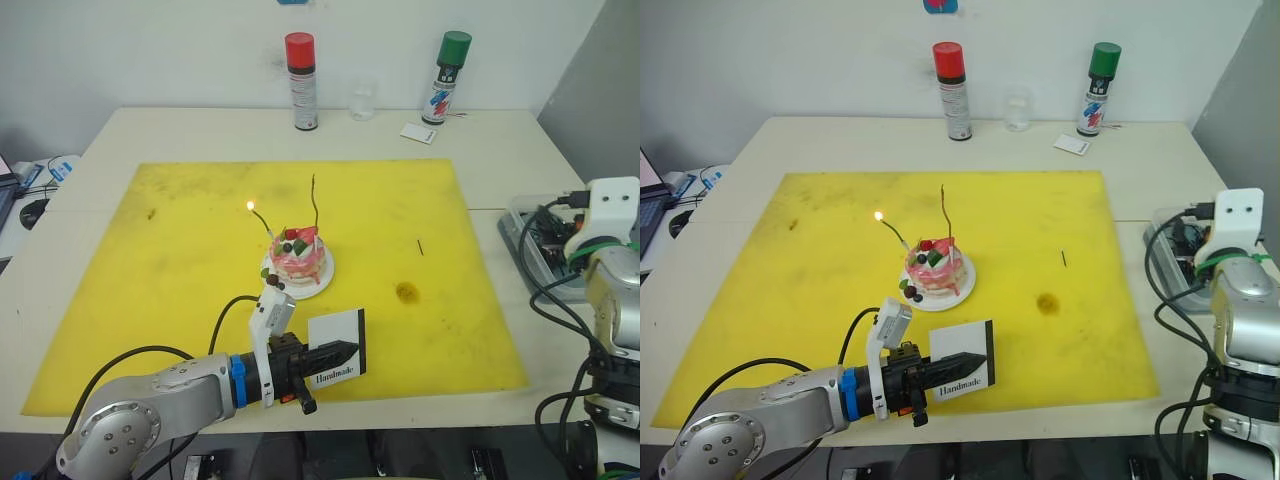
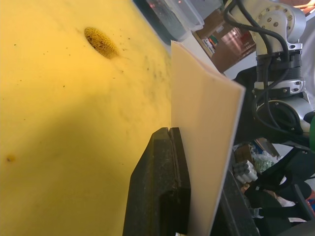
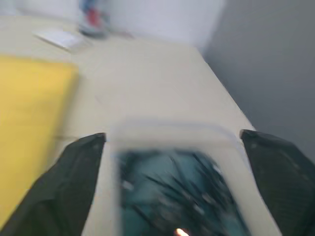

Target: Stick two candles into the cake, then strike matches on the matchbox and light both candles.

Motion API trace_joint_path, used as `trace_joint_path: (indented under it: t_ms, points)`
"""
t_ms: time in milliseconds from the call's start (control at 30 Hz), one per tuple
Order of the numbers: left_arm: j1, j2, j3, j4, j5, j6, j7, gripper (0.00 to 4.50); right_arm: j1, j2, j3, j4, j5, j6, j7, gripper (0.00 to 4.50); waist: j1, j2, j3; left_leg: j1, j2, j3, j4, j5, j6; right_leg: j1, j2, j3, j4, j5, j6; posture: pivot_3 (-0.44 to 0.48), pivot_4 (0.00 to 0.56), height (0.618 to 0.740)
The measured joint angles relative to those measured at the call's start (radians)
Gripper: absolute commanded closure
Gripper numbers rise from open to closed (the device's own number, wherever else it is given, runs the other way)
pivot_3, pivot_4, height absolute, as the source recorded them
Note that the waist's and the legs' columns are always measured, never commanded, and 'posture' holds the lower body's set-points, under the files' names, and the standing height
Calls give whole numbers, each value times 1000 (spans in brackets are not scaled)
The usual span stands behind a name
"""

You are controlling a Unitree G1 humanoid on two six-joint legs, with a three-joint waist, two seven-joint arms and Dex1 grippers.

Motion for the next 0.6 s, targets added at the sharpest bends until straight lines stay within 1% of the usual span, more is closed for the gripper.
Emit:
trace_joint_path:
  t_ms: [133,300,467,600]
  points:
    - [2,19,12,0,-5,3,-10,4500,6,116,105,-37,69,-26,58,14,0,0,0,0,0,-2,0,0,0,0,0,-1,0,0,0,0,150,740]
    - [9,46,42,-2,-27,3,5,4500,54,186,239,-35,36,-48,40,14,7,0,0,-1,0,-1,0,0,0,0,-2,-1,0,0,0,0,150,740]
    - [13,62,42,-23,-57,3,31,4500,87,265,303,-5,-12,-68,-30,14,6,0,0,-1,0,-1,0,0,0,0,-1,-1,0,0,0,0,150,740]
    - [11,75,43,-25,-74,3,41,4500,83,283,311,40,-44,-84,-84,14,6,0,0,-1,0,-1,0,0,0,0,-1,-1,0,0,0,0,150,740]
